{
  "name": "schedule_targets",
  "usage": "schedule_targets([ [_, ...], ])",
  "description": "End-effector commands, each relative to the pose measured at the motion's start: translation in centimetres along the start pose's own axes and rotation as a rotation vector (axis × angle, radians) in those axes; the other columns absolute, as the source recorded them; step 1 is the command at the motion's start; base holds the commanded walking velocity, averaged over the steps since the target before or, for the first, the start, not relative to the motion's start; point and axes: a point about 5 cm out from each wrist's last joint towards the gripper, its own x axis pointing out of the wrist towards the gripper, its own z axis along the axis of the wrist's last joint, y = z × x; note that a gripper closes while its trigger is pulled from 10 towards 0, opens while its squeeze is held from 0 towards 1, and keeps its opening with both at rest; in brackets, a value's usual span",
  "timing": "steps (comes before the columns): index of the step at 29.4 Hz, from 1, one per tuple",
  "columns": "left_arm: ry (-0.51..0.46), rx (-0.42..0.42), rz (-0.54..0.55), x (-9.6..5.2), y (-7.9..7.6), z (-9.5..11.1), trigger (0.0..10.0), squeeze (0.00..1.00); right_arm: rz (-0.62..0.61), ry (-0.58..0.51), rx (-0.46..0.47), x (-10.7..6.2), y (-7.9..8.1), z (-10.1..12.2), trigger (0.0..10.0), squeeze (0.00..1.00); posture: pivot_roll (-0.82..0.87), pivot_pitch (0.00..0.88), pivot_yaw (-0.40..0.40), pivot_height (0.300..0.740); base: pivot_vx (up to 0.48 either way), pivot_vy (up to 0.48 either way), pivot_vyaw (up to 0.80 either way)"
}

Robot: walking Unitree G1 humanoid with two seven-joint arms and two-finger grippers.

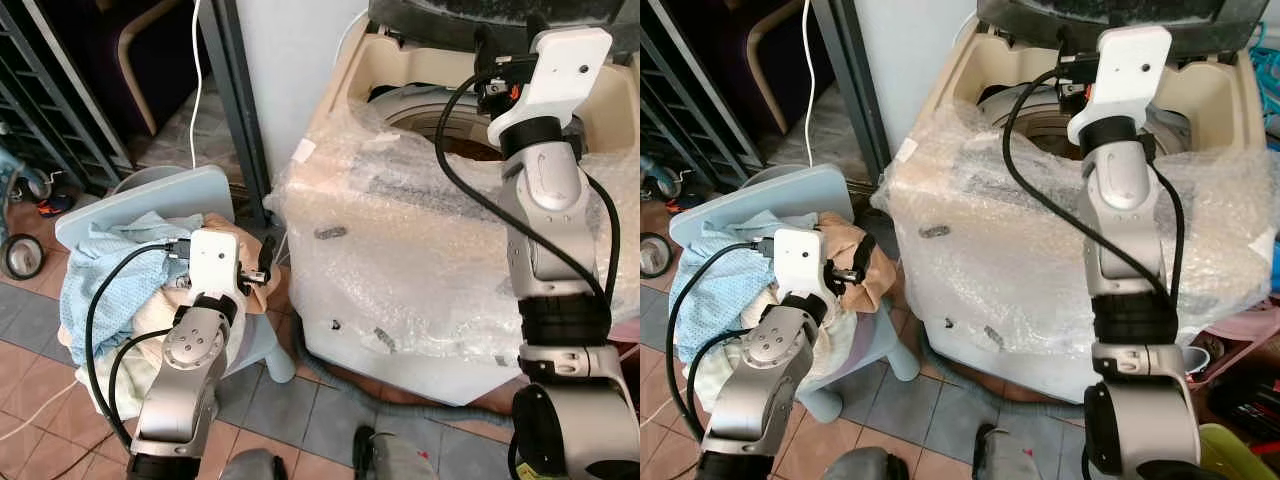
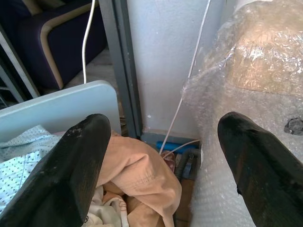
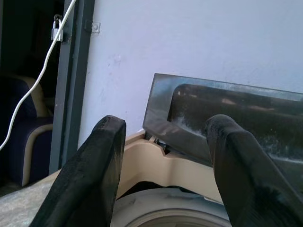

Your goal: Clothes washing

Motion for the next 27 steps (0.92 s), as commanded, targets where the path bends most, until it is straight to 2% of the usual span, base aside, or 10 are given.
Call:
schedule_targets([
  [1,-0.004,0.000,0.020,0.1,0.2,0.1,10.0,0.00,0.013,-0.031,-0.015,-0.4,0.4,0.9,10.0,1.00,0.00,0.101,0.042,0.740,0.000,0.281,0.00],
  [4,-0.006,-0.005,0.013,0.1,-0.1,0.1,10.0,0.00,0.027,-0.015,-0.038,-1.7,1.3,0.7,10.0,1.00,-0.01,0.104,0.044,0.740,0.000,0.480,0.00],
  [8,-0.019,0.001,0.000,0.1,-0.2,0.3,10.0,0.00,0.022,0.002,-0.060,-2.3,1.6,0.8,10.0,0.99,-0.01,0.103,0.047,0.740,0.000,0.480,0.00],
  [9,-0.020,0.000,-0.001,0.2,-0.2,0.3,10.0,0.00,0.012,0.008,-0.060,-2.3,1.6,0.8,10.0,0.74,-0.01,0.103,0.047,0.740,0.000,0.480,0.00],
  [11,-0.027,0.000,0.000,0.3,-0.3,0.6,10.0,0.00,-0.006,0.019,-0.056,-2.5,1.5,0.7,10.0,0.58,-0.01,0.101,0.047,0.740,0.000,0.480,0.00],
  [12,-0.029,0.000,0.001,0.3,-0.3,0.7,10.0,0.00,-0.006,0.020,-0.056,-2.5,1.6,0.7,10.0,0.58,-0.01,0.101,0.047,0.740,0.000,0.480,0.00],
  [13,-0.044,-0.005,-0.001,0.4,-0.4,1.1,10.0,0.00,-0.004,0.023,-0.058,-2.5,1.7,0.7,10.0,0.05,-0.01,0.102,0.045,0.740,0.000,0.480,0.00],
  [14,-0.056,-0.008,-0.002,0.5,-0.6,1.5,10.0,0.00,-0.001,0.025,-0.059,-2.6,1.7,0.7,10.0,0.00,-0.01,0.102,0.045,0.740,0.000,0.480,0.00],
  [16,-0.074,-0.015,0.002,0.8,-0.7,2.1,10.0,0.00,0.004,0.040,-0.061,-2.8,2.1,0.6,10.0,0.00,-0.01,0.102,0.044,0.740,0.000,0.480,0.00],
  [27,-0.062,-0.004,0.030,0.6,-0.3,1.6,10.0,0.00,0.036,0.109,-0.035,-3.9,2.8,-0.7,10.0,0.00,-0.01,0.102,0.038,0.740,0.000,0.480,0.00],
])
